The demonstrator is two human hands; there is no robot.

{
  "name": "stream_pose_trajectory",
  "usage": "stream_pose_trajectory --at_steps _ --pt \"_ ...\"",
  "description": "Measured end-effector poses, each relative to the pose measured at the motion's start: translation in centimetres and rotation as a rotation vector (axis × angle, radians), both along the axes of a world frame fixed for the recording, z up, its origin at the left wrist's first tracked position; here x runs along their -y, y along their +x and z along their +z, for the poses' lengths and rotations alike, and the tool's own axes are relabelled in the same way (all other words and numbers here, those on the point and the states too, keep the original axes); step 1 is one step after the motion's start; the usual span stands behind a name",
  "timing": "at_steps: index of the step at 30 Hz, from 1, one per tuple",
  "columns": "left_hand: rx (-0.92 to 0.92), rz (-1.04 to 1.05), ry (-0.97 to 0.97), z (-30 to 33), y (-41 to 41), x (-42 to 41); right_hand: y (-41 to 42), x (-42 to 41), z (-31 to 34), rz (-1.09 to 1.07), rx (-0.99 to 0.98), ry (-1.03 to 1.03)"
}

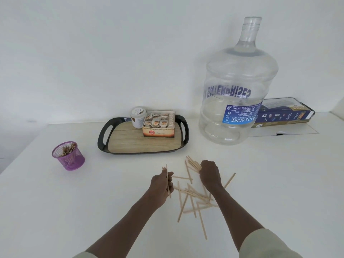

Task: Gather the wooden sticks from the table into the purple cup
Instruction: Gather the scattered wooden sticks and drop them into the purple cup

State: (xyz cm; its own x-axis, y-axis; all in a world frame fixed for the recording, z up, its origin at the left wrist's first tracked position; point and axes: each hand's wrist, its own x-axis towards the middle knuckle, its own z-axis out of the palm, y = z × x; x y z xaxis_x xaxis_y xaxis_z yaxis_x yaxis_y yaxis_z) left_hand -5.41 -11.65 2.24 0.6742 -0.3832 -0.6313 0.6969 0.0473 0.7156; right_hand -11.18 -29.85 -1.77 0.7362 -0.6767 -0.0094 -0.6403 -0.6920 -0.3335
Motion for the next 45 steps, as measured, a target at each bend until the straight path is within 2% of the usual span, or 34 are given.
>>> stream_pose_trajectory --at_steps 4,11,17,23,27,31,37,40,43,45 --pt "-0.004 0.015 -0.005 -0.3 0.3 0.1 0.7 0.4 0.1 0.001 -0.003 0.047" --pt "-0.061 0.044 -0.025 -0.7 1.2 0.7 1.7 1.7 0.0 -0.077 0.099 0.197" --pt "-0.116 0.058 -0.054 -0.4 1.8 2.6 2.1 1.9 3.4 -0.003 0.069 0.205" --pt "-0.136 0.049 -0.075 0.3 1.8 4.9 2.5 0.2 6.9 0.019 0.196 0.389" --pt "-0.095 -0.015 -0.190 0.5 1.6 6.2 3.2 -2.2 7.9 0.040 0.218 0.591" --pt "-0.078 -0.019 -0.314 0.6 1.9 6.5 4.1 -4.1 7.7 0.063 0.186 0.532" --pt "-0.006 0.116 -0.218 0.7 2.7 6.1 3.8 -5.0 8.9 0.252 0.220 0.485" --pt "0.042 0.169 -0.159 0.7 3.1 6.1 3.5 -5.1 9.3 0.182 0.339 0.495" --pt "0.108 0.200 -0.119 1.0 3.4 6.1 3.3 -5.0 8.8 0.016 0.464 0.513" --pt "0.177 0.205 -0.065 1.5 3.3 6.1 3.1 -5.2 8.0 -0.118 0.506 0.620"
